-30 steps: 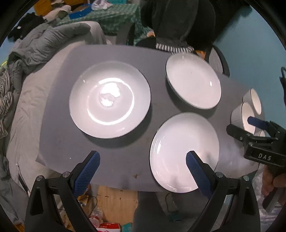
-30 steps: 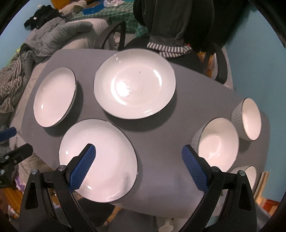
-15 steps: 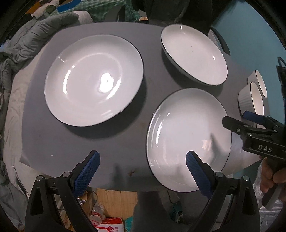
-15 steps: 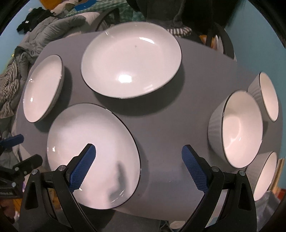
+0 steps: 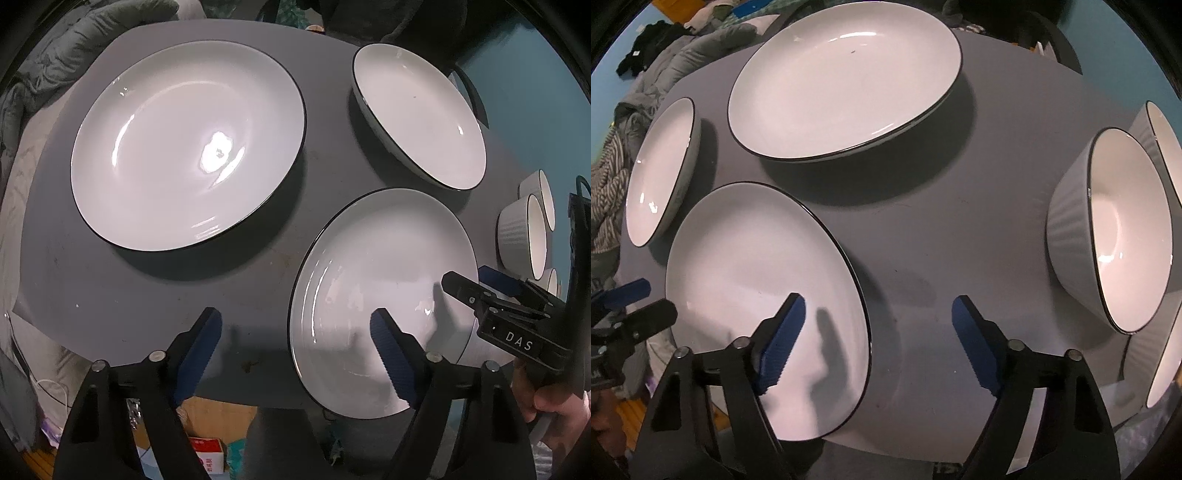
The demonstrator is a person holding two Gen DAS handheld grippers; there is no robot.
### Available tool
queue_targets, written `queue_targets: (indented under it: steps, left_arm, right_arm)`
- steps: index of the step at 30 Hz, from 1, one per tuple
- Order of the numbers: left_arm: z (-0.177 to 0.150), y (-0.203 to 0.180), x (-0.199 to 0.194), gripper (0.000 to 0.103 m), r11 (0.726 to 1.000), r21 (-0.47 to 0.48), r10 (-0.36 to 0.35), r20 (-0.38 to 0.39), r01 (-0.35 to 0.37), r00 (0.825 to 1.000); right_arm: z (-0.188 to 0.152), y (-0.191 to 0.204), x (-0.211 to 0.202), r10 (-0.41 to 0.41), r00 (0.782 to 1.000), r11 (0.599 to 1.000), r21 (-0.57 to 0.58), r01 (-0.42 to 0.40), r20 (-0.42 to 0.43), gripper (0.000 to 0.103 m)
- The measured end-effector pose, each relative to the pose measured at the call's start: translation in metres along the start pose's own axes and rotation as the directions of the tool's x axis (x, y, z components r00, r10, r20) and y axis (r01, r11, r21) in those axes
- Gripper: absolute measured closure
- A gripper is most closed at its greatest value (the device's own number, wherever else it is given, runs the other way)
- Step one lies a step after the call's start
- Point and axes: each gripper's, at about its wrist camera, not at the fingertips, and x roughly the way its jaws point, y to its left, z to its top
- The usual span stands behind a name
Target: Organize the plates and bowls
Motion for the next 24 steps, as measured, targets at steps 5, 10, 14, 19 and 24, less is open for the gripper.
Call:
queue_targets:
  steps: [5,10,14,19,24]
  left_arm:
    - [0.003,-0.005,0.007,0.036,1.0,-0.021,-0.006,-0.027,0.006,1.0]
    - [0.004,-0.007,0.012,0.039,0.999,-0.036,-0.021,-0.056,0.02,0.998]
    - [0.005,-0.007,0.022,0.054,0.999,-0.049,-0.028,-0.071,0.024,0.997]
    - [0.007,-0.01,0.032,0.064,0.998,-0.049,-0.032,-0.088,0.028,0.996]
    - [0.009,-0.019,0.037,0.076,0.999,-0.032,-0.023,-0.091,0.02,0.996]
  right_arm:
    - [0.0,-0.002,0.002,0.016,1.0,1.0,-0.008,-0.016,-0.027,0.036]
    - [0.0,0.0,0.001,0.027,0.999,0.999,-0.021,-0.028,-0.033,0.044]
    - [0.0,0.002,-0.001,0.01,0.999,0.999,-0.035,-0.011,-0.032,0.051]
    - [0.006,0.006,-0.004,0.037,0.998,0.999,-0.022,-0.038,-0.053,0.065]
    - [0.017,-0.007,-0.017,0.066,0.996,0.998,-0.018,-0.068,-0.064,0.074]
